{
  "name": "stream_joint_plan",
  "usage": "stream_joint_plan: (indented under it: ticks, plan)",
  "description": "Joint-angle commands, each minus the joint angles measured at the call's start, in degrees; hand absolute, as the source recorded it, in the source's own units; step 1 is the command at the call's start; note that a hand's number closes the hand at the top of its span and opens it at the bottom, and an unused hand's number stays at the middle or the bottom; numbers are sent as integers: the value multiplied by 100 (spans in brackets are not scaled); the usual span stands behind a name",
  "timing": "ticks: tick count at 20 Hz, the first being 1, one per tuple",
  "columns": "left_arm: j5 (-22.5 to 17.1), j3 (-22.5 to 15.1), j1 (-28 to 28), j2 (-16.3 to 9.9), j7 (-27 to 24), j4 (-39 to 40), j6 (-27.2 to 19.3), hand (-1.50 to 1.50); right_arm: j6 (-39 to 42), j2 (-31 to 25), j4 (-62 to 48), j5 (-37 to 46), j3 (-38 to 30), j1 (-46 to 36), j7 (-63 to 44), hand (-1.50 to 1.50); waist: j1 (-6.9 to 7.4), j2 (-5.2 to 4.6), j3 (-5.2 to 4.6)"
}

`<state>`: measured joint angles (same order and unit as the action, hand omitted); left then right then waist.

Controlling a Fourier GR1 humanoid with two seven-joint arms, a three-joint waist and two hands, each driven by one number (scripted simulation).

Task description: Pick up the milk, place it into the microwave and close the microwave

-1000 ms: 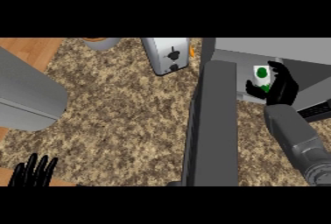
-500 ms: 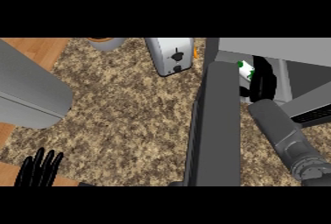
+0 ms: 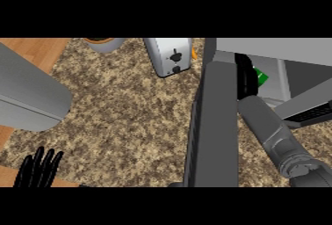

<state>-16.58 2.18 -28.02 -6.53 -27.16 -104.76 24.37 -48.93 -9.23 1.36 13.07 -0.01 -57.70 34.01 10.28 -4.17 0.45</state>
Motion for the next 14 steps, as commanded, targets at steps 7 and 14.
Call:
stream_joint_plan:
  ticks: [7,14]
  plan:
    - [100,-113,-174,110,-60,-194,-39,-150,1307,177,645,-725,-701,281,831,-150,-276,96,15]
    - [-42,89,-439,-52,-268,-87,225,-150,2260,447,724,-1229,-1178,891,1601,-150,-455,200,-9]
